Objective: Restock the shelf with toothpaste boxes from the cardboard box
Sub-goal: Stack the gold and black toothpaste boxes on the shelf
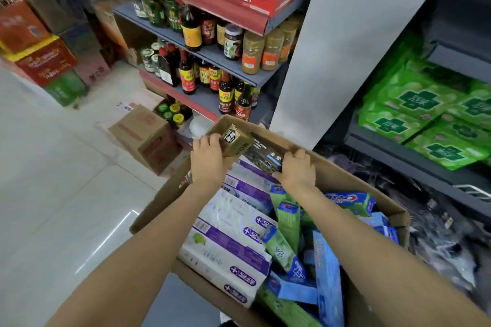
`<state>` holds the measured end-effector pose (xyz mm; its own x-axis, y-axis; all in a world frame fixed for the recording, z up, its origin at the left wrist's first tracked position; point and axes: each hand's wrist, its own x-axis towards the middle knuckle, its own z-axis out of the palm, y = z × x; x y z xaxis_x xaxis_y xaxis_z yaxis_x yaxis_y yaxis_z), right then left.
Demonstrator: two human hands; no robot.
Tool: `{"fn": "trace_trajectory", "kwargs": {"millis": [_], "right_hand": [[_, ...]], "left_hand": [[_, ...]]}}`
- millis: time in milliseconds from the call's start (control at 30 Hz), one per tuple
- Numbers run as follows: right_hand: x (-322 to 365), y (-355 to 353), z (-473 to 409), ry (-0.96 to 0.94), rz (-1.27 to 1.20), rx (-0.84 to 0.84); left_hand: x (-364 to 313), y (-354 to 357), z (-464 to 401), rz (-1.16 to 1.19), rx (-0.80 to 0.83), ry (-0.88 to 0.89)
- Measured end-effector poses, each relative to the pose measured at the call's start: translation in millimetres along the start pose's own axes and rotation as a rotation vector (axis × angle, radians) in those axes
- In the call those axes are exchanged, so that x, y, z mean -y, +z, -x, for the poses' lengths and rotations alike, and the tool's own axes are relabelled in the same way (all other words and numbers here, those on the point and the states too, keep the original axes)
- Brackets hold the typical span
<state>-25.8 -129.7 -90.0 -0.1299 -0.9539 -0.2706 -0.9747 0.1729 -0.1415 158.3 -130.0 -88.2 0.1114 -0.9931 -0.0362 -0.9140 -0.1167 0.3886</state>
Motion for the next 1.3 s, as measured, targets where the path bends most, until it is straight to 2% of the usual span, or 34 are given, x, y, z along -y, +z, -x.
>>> {"fn": "trace_trajectory", "kwargs": {"millis": [167, 267, 367, 433, 533, 600, 767, 933, 1100, 1200, 1300], "right_hand": [[-9, -1, 6, 0.011, -0.263, 0.063], [-26, -14, 22, 0.020, -0.444, -0.008], [-46, -41, 34, 0.043, -0.648, -0.083], [-59, -61, 41, 0.114, -0.905, -0.069], [-82, -89, 55, 0.215, -1.373, 0.079], [-107, -103, 67, 0.234, -1.502, 0.115], [-193, -134, 110, 0.157, -1.560, 0.040], [-306, -164, 161, 0.076, -1.577, -0.098], [-426, -195, 209, 0.086, -1.551, -0.194], [-484, -212, 232, 0.146, -1.635, -0.276], [-531, -227, 253, 0.178, -1.715, -0.369]], "left_hand": [[-7, -21, 4, 0.353, 0.047, 0.049], [-18, -36, -2, 0.495, -0.008, 0.061], [-41, -43, -5, 0.724, -0.020, 0.002], [-65, -45, -1, 0.850, 0.021, -0.063], [-110, -45, 6, 0.995, 0.083, -0.136], [-144, -43, 15, 1.017, 0.109, -0.117], [-242, -30, 57, 1.005, 0.275, -0.047], [-363, -17, 123, 1.093, 0.455, -0.034], [-476, 2, 192, 1.072, 0.549, 0.118], [-537, 14, 230, 1.051, 0.618, 0.249], [-598, 25, 262, 1.050, 0.622, 0.386]]}}
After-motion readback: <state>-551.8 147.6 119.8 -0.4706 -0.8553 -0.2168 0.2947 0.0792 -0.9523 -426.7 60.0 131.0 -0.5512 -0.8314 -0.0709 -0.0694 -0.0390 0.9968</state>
